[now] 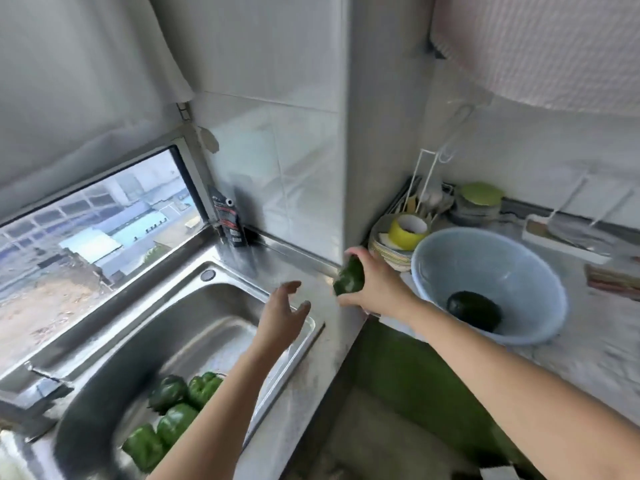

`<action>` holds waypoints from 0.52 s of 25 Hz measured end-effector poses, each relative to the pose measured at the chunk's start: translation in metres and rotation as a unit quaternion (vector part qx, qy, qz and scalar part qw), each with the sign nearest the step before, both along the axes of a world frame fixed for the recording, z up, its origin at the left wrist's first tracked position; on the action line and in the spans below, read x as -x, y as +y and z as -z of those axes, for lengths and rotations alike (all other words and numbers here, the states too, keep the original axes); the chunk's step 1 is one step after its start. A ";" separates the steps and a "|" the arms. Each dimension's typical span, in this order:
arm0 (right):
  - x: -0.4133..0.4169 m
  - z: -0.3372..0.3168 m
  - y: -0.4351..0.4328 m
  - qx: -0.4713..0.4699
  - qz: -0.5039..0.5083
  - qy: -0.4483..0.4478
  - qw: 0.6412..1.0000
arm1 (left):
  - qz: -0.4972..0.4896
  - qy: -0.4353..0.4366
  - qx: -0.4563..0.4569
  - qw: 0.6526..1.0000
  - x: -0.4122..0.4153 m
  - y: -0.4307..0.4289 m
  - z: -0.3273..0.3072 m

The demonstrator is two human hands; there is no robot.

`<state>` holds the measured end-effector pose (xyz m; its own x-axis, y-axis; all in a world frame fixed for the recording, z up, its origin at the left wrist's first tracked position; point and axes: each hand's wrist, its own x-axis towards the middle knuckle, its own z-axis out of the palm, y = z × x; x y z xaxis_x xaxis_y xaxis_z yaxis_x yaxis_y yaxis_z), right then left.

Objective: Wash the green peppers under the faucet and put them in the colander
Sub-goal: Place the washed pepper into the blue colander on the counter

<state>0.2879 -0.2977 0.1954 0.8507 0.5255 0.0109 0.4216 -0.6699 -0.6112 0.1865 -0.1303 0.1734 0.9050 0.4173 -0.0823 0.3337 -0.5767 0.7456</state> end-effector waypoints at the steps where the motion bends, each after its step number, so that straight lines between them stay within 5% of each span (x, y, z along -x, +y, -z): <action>1: -0.012 -0.006 -0.020 -0.030 0.052 0.012 0.998 | 0.029 -0.006 0.001 1.000 -0.014 -0.013 -0.003; 7: -0.086 -0.001 -0.136 0.012 0.305 0.101 0.947 | 0.210 0.031 0.036 0.977 -0.093 -0.102 -0.007; 13: -0.107 0.047 -0.161 0.023 0.264 0.100 0.959 | 0.333 0.134 0.018 0.933 -0.119 -0.143 0.020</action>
<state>0.3954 -0.4582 0.1486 0.9809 0.0164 -0.1936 -0.1071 -0.7858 -0.6091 0.3053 -0.2731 0.1533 0.9074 -0.2377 -0.3465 0.0878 -0.6992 0.7095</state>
